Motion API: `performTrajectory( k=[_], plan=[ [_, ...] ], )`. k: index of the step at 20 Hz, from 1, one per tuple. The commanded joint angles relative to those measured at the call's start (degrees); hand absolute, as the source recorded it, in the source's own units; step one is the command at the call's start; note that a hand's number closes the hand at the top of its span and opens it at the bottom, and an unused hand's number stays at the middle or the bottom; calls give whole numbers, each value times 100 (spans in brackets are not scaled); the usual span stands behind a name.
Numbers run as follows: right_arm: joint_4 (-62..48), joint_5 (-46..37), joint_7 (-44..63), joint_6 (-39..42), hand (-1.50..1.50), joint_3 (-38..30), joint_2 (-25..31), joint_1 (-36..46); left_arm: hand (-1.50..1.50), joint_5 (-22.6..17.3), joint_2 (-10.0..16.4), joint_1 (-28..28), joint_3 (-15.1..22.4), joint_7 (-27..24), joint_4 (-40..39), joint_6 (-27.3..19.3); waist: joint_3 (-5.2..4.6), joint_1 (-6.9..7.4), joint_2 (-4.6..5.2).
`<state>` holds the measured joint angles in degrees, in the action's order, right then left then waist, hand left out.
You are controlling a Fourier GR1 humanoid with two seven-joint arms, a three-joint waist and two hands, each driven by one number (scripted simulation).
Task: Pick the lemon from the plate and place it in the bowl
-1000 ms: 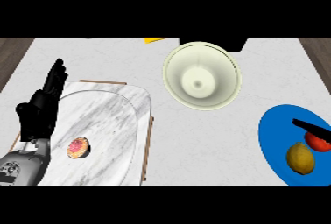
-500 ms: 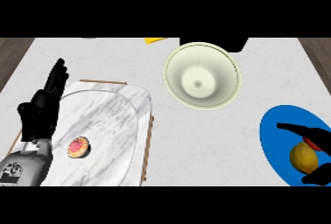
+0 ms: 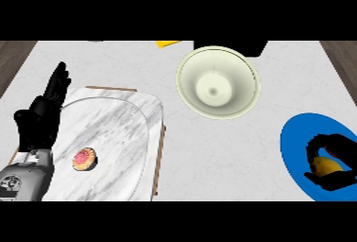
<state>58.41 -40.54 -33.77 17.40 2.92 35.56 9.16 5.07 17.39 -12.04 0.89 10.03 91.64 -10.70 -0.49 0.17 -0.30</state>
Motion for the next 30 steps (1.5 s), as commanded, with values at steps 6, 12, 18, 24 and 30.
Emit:
performTrajectory(
  k=[6,12,18,24,30],
  plan=[
    [1023,256,-335,337,150,-513,264,-554,0,115,-77,208,-189,300,522,152,48,-32,16],
    [2371,-1157,1563,-242,150,2261,-2571,-282,0,149,-169,-19,80,127,146,196,1,297,-24],
    [3200,-791,3369,-1149,150,3889,-3522,-921,0,269,-192,8,65,60,17,86,48,21,-33],
    [4695,-933,5421,-2566,150,5251,-3548,-1016,0,160,-165,122,-91,-2,-21,102,36,-48,-63],
    [4761,-1734,7597,-3406,150,5533,-3544,3,0,196,-171,41,-31,85,199,131,38,39,-14]
  ],
)
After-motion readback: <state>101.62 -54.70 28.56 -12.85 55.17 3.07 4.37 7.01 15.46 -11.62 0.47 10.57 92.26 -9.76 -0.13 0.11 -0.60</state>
